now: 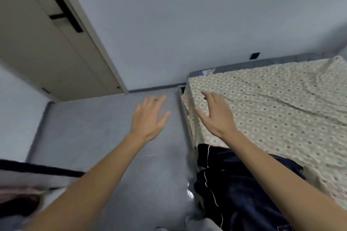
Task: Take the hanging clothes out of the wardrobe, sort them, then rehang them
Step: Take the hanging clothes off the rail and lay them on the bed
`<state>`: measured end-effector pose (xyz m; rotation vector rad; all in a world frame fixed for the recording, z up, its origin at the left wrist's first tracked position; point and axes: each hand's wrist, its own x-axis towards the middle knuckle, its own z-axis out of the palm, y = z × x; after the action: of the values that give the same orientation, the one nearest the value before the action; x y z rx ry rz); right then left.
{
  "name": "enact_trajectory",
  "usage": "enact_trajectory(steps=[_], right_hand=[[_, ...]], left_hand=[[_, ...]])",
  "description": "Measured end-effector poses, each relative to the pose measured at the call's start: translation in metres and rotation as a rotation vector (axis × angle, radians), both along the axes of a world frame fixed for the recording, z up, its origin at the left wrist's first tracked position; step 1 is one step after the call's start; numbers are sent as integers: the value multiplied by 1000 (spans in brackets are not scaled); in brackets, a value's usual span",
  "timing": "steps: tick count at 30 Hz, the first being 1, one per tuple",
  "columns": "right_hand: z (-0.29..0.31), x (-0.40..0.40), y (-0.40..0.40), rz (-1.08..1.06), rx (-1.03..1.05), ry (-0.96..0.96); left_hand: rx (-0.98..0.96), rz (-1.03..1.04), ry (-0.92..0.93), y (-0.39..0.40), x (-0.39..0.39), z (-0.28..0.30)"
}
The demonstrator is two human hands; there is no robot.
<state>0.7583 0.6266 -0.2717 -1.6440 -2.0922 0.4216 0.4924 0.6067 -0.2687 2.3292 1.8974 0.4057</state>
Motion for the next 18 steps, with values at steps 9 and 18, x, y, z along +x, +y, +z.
enact_trajectory(steps=[9, 18], right_hand=[[43, -280, -31, 651, 136, 71], [59, -456, -108, 1155, 137, 77]], left_hand=[[143, 532, 50, -148, -199, 50], [132, 1104, 217, -329, -298, 73]])
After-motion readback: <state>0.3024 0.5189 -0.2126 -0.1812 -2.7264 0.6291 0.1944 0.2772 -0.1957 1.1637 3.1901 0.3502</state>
